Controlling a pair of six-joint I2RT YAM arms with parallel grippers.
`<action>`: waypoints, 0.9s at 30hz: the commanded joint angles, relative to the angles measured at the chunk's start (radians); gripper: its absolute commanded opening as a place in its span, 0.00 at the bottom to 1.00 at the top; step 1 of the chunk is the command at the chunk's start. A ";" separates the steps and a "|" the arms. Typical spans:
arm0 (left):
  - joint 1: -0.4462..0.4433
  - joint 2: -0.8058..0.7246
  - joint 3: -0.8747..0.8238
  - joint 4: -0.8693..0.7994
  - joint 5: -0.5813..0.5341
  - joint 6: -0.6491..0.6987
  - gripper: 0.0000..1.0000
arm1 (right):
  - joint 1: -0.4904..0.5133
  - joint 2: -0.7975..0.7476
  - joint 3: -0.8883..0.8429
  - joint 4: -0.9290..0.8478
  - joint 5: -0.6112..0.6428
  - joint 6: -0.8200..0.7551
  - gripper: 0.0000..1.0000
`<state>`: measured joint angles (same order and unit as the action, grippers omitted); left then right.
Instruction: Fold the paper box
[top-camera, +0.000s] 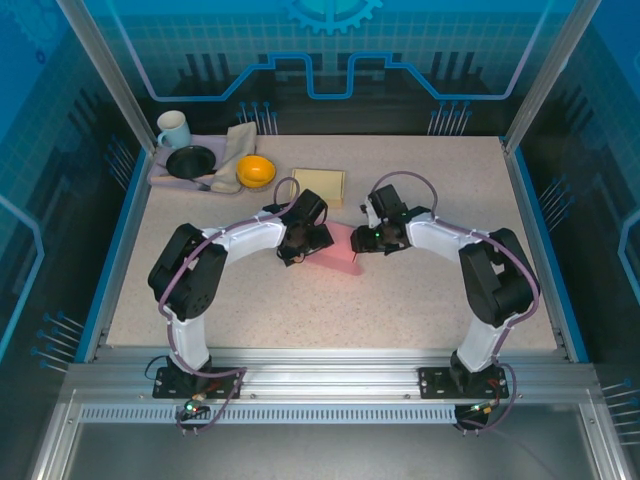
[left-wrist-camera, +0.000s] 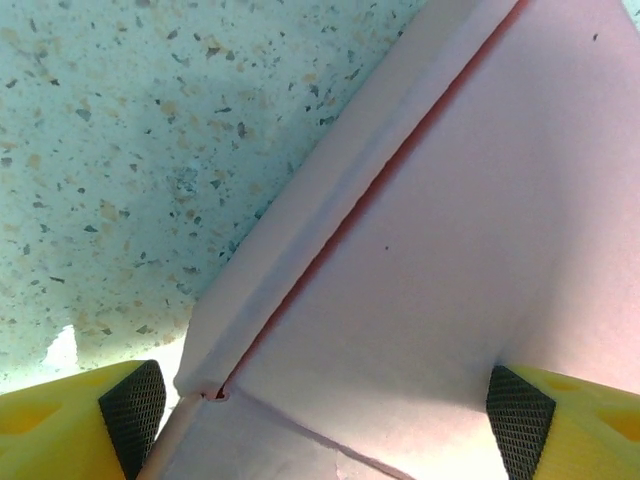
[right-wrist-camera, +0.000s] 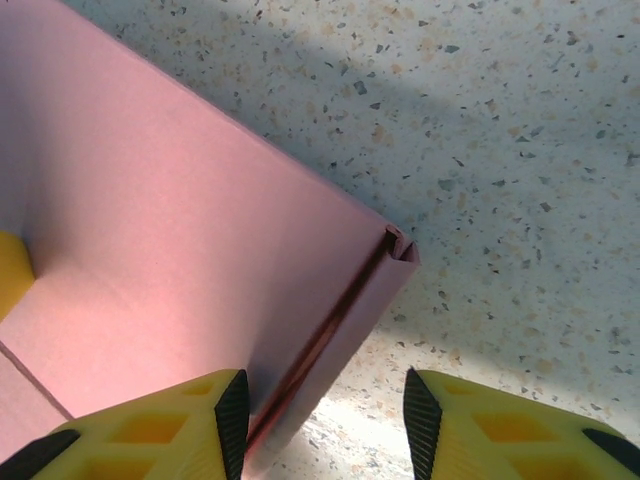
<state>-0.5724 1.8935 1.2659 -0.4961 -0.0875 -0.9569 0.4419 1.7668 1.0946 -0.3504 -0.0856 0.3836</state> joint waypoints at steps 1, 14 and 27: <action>0.003 0.055 -0.045 -0.049 -0.072 0.019 0.87 | -0.028 -0.052 -0.007 -0.045 -0.049 -0.034 0.47; 0.002 0.052 -0.034 -0.051 -0.067 0.011 0.87 | 0.083 -0.248 -0.136 -0.033 -0.007 0.265 0.46; 0.003 0.044 -0.039 -0.056 -0.074 0.020 0.88 | 0.122 -0.174 -0.195 0.102 -0.092 0.321 0.46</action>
<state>-0.5724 1.8938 1.2613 -0.4808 -0.0937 -0.9501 0.5503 1.5738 0.9199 -0.3115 -0.1219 0.6559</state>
